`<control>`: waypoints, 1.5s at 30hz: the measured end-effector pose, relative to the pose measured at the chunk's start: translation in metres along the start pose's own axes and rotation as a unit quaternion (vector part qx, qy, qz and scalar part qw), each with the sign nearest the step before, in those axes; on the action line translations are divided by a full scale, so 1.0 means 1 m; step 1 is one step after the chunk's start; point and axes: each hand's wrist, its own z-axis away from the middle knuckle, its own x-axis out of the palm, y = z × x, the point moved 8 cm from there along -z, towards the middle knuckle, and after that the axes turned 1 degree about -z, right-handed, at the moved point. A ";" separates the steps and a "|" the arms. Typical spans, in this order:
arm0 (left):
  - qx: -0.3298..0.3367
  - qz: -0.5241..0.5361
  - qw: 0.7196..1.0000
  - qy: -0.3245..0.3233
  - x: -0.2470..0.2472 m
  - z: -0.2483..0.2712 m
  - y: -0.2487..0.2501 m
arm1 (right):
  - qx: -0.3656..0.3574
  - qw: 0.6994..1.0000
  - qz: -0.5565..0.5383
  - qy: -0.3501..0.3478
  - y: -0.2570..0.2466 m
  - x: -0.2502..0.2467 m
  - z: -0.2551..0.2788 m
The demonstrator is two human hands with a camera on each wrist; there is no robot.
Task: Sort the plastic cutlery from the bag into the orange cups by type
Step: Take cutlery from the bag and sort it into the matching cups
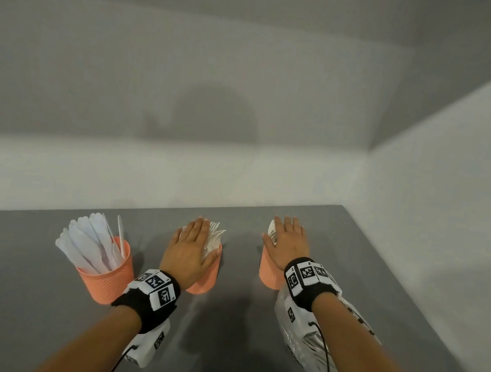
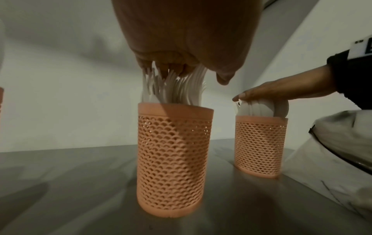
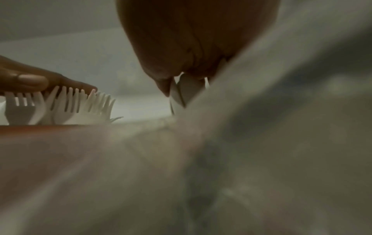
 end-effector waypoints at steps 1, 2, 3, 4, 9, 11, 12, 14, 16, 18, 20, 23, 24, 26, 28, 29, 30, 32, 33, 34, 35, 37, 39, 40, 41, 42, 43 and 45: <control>-0.007 0.012 1.000 -0.003 -0.001 -0.001 -0.002 | 0.003 1.000 -0.002 -0.013 0.000 0.000 -0.001; -0.015 0.029 0.999 -0.006 -0.002 -0.001 -0.003 | 0.007 1.000 -0.012 -0.027 0.000 -0.001 -0.001; -0.021 0.047 0.999 -0.005 -0.003 -0.001 -0.003 | 0.010 0.999 -0.031 -0.034 0.001 -0.004 0.000; -0.025 0.065 0.998 0.005 -0.007 0.000 -0.001 | 0.009 0.998 -0.056 -0.030 0.000 -0.009 0.002; 0.073 0.200 0.966 0.149 -0.047 0.012 0.045 | -0.051 0.967 -0.227 0.103 -0.002 -0.058 0.029; 0.124 0.263 0.945 0.152 -0.053 0.015 0.075 | -0.058 0.945 -0.312 0.086 0.000 -0.066 0.048; 0.142 0.292 0.935 0.140 -0.054 0.016 0.089 | -0.057 0.941 -0.329 0.055 0.002 -0.065 0.059; 0.167 0.342 0.919 0.103 -0.048 0.016 0.114 | -0.058 0.944 -0.321 -0.053 0.006 -0.054 0.082; 0.175 0.364 0.913 0.057 -0.031 0.017 0.136 | -0.052 0.945 -0.275 -0.167 0.018 -0.034 0.106; 0.185 0.343 0.921 0.021 -0.011 0.020 0.154 | -0.029 0.955 -0.183 -0.230 0.037 -0.013 0.123; 0.181 0.298 0.937 -0.021 0.016 0.022 0.164 | 0.005 0.967 -0.081 -0.240 0.060 0.007 0.131; 0.121 0.252 0.954 -0.110 0.056 0.024 0.164 | 0.053 0.965 -0.004 -0.255 0.089 0.041 0.137; 0.107 0.253 0.951 -0.140 0.067 0.026 0.165 | 0.068 0.962 0.001 -0.264 0.096 0.052 0.139; 0.105 0.245 0.947 -0.178 0.079 0.031 0.170 | 0.077 0.962 0.000 -0.263 0.103 0.063 0.139; 0.100 0.232 0.948 -0.192 0.082 0.031 0.175 | 0.079 0.962 0.000 -0.261 0.104 0.069 0.138; 0.094 0.228 0.950 -0.192 0.082 0.030 0.175 | 0.076 0.963 0.008 -0.260 0.104 0.071 0.138; 0.088 0.225 0.951 -0.192 0.082 0.028 0.175 | 0.073 0.964 0.019 -0.255 0.103 0.074 0.137; 0.076 0.226 0.952 -0.192 0.082 0.024 0.173 | 0.073 0.968 0.039 -0.238 0.103 0.077 0.135; 0.070 0.230 0.951 -0.192 0.082 0.024 0.172 | 0.074 0.970 0.041 -0.230 0.104 0.079 0.134; 0.066 0.236 0.950 -0.193 0.083 0.023 0.172 | 0.078 0.972 0.033 -0.220 0.104 0.079 0.133; 0.065 0.240 0.950 -0.189 0.083 0.022 0.171 | 0.087 0.973 0.019 -0.212 0.105 0.079 0.133; 0.064 0.244 0.950 -0.182 0.081 0.022 0.172 | 0.111 0.972 -0.007 -0.207 0.108 0.080 0.133; 0.066 0.256 0.948 -0.180 0.080 0.021 0.174 | 0.125 0.972 -0.013 -0.199 0.110 0.082 0.134; 0.065 0.260 0.947 -0.180 0.080 0.021 0.174 | 0.130 0.972 -0.012 -0.196 0.109 0.083 0.134; 0.064 0.262 0.945 -0.183 0.079 0.021 0.175 | 0.134 0.972 -0.009 -0.193 0.109 0.085 0.135; 0.066 0.265 0.944 -0.185 0.078 0.021 0.176 | 0.139 0.972 -0.006 -0.188 0.109 0.087 0.134; 0.067 0.267 0.943 -0.188 0.077 0.022 0.177 | 0.142 0.973 -0.006 -0.184 0.108 0.086 0.134; 0.070 0.266 0.943 -0.188 0.074 0.022 0.177 | 0.147 0.974 -0.023 -0.170 0.108 0.083 0.133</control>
